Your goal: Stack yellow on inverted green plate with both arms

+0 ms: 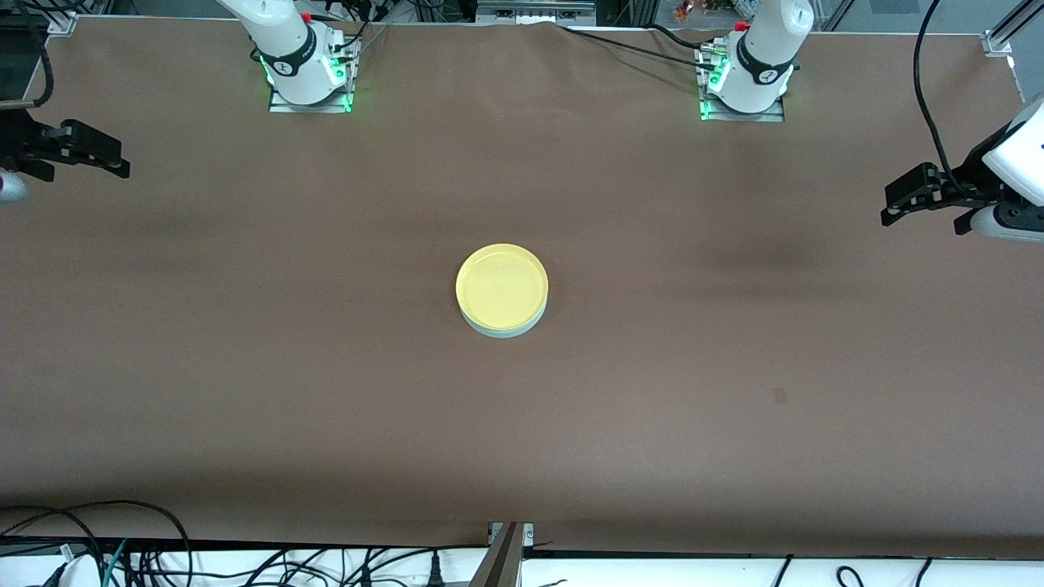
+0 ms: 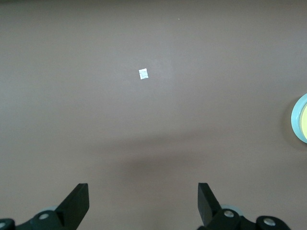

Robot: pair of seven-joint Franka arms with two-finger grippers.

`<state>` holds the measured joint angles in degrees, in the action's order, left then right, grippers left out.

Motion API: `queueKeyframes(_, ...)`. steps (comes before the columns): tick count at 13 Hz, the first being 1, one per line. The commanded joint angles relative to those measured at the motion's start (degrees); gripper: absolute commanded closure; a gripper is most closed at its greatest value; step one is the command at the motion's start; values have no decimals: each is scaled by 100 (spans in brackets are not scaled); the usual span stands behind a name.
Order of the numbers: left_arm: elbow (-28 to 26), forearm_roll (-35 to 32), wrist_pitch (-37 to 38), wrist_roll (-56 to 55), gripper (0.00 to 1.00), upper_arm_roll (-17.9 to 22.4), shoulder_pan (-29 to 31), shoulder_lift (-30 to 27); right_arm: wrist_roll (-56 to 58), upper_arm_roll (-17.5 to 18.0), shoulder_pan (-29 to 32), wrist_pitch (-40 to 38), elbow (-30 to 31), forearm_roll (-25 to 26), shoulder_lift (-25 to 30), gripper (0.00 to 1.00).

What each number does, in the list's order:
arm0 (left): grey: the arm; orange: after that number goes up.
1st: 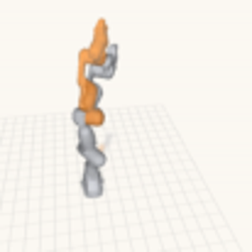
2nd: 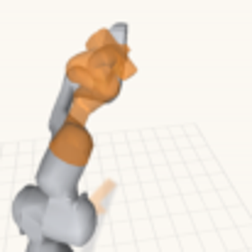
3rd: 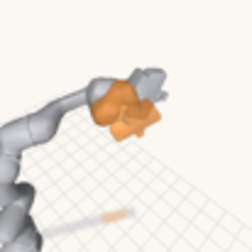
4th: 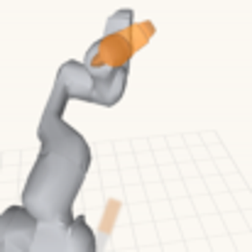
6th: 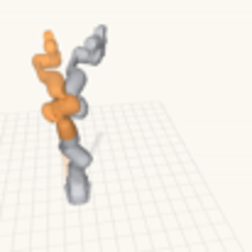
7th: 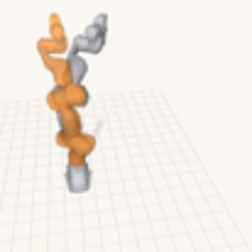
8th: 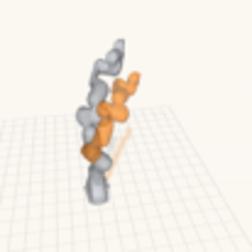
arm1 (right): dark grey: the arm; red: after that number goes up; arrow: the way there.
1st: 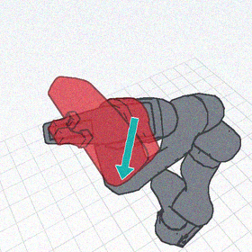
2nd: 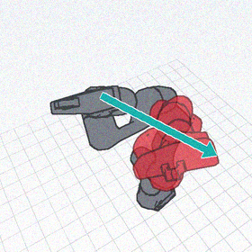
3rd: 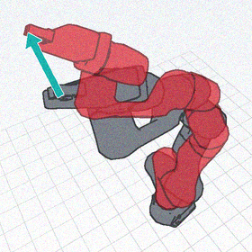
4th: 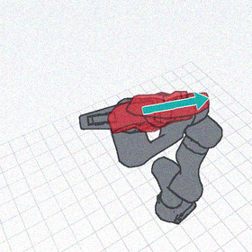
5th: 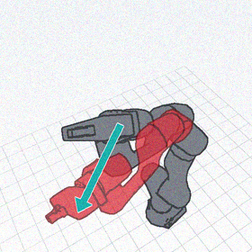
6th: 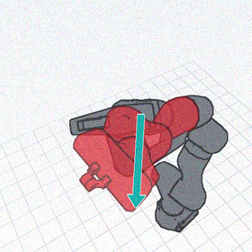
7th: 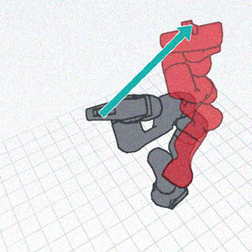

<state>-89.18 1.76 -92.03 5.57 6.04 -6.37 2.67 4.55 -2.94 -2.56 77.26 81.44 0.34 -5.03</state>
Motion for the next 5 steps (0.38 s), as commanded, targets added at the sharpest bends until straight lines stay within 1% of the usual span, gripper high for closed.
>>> queueKeyframes(1, 173, 53, 115, 5, 0, -7, 13, 58, 19, 74, 80, -71, -14, -87, -24, 0)
queueKeyframes(5, 173, 53, 115, 5, 0, -7, 13, 58, -7, 74, 89, -36, -14, -87, -24, 0)
